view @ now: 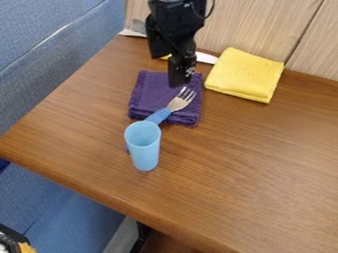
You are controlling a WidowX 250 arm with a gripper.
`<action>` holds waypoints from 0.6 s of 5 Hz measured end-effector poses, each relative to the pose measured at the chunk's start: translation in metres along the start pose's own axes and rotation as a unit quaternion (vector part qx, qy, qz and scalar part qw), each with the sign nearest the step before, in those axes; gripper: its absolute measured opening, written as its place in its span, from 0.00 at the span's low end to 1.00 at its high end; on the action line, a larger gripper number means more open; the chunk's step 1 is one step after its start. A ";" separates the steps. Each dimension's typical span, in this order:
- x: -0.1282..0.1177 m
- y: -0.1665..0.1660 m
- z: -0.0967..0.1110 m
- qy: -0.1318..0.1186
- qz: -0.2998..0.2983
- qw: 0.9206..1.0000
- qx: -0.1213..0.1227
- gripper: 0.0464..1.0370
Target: Move the blue fork to the right side of the table
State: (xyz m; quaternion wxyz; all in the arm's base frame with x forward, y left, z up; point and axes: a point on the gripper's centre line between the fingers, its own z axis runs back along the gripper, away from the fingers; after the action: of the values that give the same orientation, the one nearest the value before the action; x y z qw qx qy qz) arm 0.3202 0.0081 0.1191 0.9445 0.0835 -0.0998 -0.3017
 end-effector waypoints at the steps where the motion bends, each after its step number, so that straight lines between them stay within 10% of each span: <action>1: -0.021 0.006 -0.018 0.039 0.053 0.998 -0.011 0.96; 3: -0.048 -0.003 -0.050 0.081 0.110 0.990 -0.040 0.96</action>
State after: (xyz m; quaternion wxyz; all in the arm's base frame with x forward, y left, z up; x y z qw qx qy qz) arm 0.2926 0.0388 0.0635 0.9795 0.0586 -0.0191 -0.1916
